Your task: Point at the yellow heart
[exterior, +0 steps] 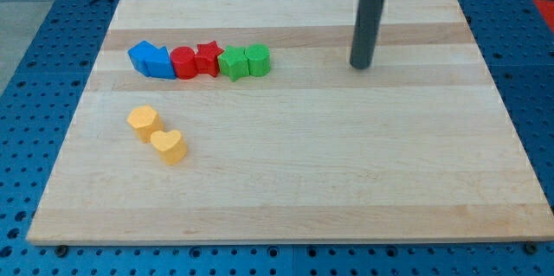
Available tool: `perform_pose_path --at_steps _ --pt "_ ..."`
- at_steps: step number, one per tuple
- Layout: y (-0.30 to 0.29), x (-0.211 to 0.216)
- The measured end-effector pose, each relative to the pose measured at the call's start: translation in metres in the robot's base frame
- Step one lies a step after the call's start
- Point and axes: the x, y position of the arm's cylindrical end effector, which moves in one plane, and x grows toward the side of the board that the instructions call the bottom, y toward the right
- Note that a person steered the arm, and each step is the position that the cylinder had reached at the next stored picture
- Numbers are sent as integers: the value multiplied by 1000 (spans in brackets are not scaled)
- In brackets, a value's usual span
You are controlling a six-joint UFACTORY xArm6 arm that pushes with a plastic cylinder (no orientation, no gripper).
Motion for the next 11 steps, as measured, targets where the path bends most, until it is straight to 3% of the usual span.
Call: perform_pose_path --at_steps 2,3,4,5,7,9,11 --pt "1 19" --pt "-3 88" --pt "-66 153" --pt "-144 181" --pt "-340 185" --pt "-341 156" --pt "-254 116"
